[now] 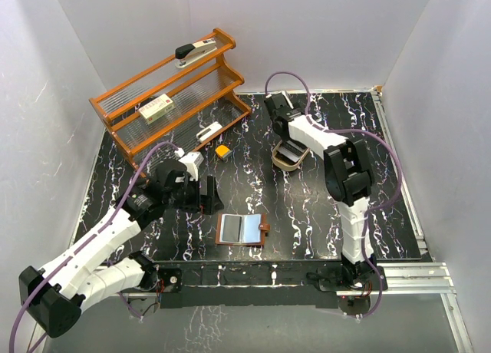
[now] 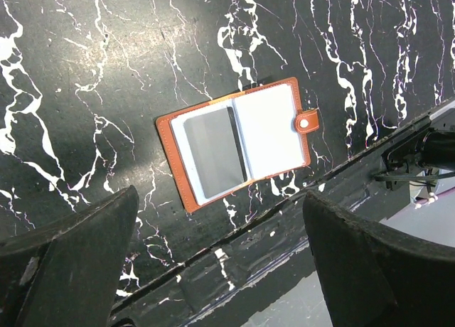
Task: Put the credit cards into the card holder
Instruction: Pick up the credit card from the storage box.
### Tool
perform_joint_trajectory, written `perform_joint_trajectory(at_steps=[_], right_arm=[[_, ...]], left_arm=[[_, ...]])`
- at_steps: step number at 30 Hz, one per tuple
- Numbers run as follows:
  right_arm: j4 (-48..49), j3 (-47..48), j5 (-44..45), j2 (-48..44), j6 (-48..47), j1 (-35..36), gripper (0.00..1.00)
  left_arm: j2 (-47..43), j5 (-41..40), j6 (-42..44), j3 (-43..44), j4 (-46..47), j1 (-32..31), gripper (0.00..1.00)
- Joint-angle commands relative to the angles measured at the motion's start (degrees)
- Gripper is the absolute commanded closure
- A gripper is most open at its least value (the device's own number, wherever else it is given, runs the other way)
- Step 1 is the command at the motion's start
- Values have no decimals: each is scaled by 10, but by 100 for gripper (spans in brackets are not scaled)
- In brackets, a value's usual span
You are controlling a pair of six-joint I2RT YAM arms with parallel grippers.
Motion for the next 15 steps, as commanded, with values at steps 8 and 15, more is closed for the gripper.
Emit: perform_joint_trajectory(at_steps=[8,15], right_arm=[[0,96,44,68,-84,-22,44],[18,82,51,71,-96,-37,48]], left_arm=[[-14,-17,25,-7,-8,-1,1],[-11,-28,22,-7,-12,-1,1]])
